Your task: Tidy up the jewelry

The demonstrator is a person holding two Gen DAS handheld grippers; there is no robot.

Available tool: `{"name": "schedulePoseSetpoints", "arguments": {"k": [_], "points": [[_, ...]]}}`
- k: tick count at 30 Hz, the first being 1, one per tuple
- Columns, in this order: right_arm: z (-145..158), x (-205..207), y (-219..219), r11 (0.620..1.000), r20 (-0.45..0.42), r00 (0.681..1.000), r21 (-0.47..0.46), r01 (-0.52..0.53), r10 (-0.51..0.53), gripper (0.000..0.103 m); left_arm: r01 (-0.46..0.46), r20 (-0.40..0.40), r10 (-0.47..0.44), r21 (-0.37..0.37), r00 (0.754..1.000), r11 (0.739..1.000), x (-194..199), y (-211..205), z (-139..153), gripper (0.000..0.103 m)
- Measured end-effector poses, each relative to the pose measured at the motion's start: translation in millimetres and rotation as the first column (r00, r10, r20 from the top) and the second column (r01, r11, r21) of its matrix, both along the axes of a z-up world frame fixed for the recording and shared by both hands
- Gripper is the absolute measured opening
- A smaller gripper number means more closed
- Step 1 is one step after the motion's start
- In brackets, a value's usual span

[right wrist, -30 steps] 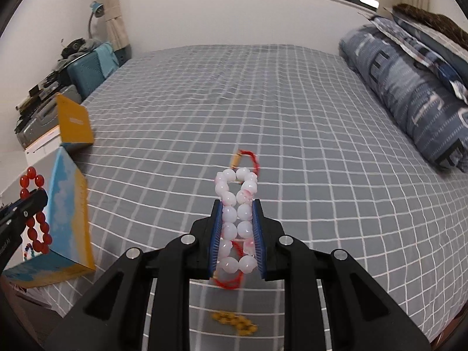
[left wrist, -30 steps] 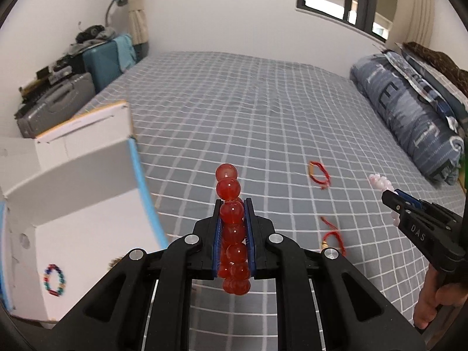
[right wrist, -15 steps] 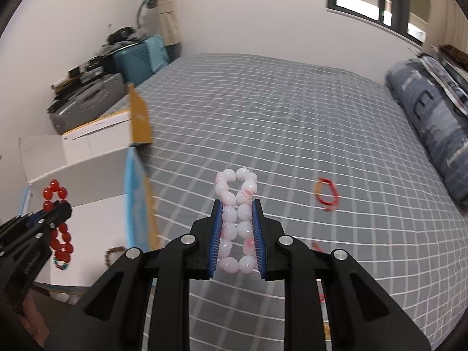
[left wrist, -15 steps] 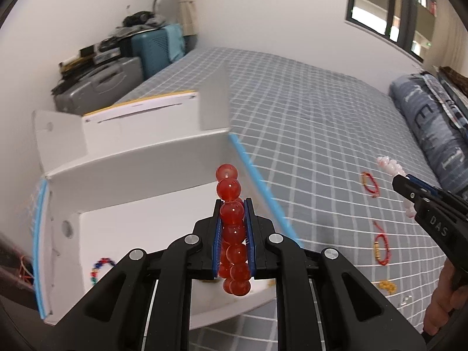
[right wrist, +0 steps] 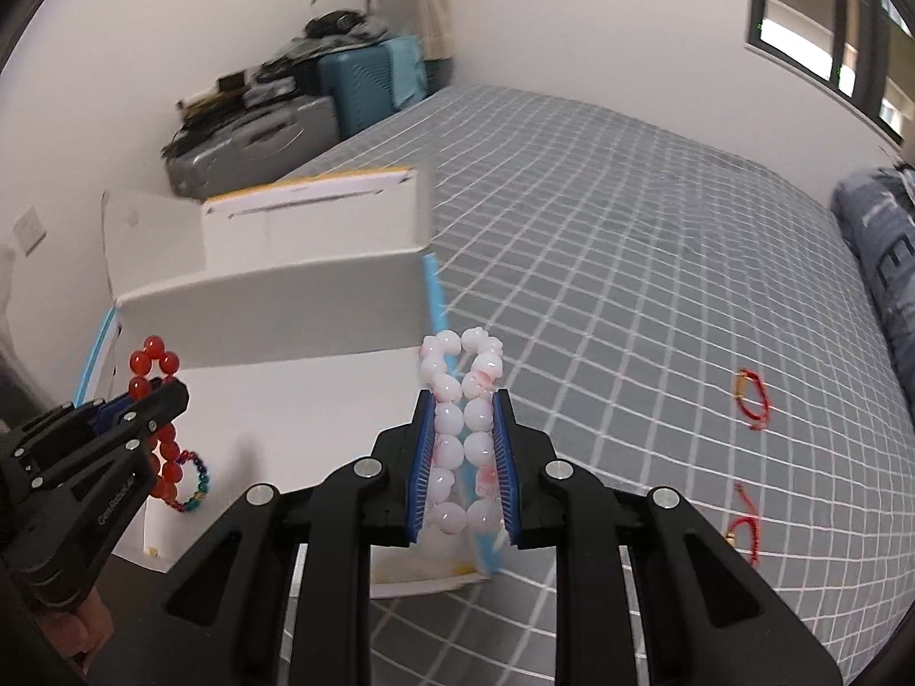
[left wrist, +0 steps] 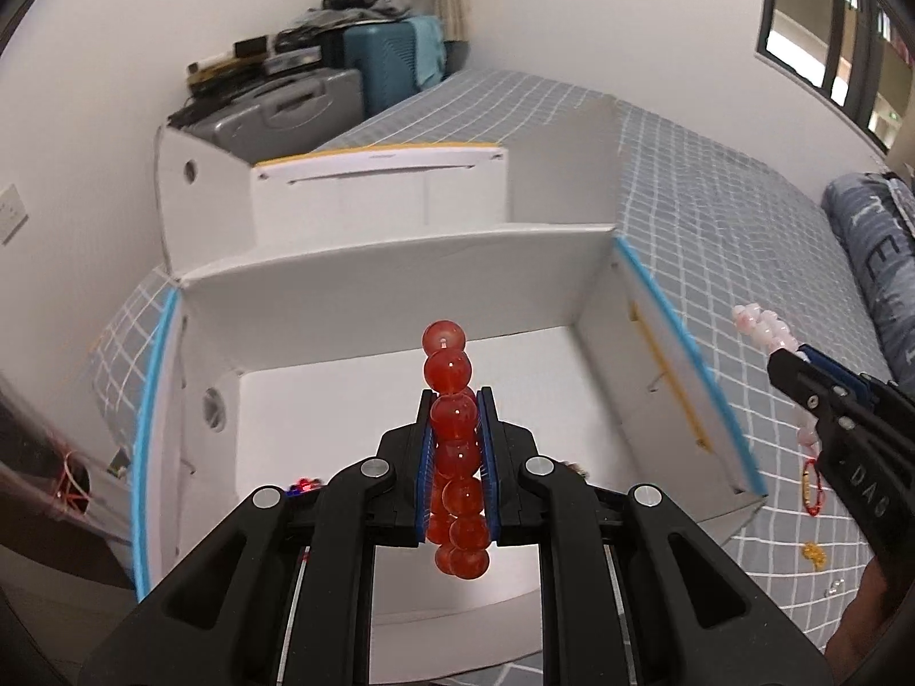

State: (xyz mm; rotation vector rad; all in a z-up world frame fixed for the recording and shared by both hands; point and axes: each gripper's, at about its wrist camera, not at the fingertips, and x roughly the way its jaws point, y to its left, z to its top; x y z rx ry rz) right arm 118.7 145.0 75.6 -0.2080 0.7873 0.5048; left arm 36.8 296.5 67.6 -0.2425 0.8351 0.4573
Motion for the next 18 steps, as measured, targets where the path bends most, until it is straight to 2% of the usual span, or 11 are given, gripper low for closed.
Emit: {"name": "schedulePoseSetpoints", "arguments": {"k": [8, 18], "points": [[-37, -1, 50, 0.996, -0.087, 0.993, -0.05, -0.08, 0.075, 0.019, -0.059, -0.076, 0.057, -0.023, 0.995, 0.998, -9, 27, -27, 0.013], [-68, 8, 66, 0.988, -0.163, 0.986, -0.14, -0.067, 0.044, 0.019, -0.056, -0.142, 0.048, -0.058, 0.989, 0.997, -7, 38, -52, 0.013]]}}
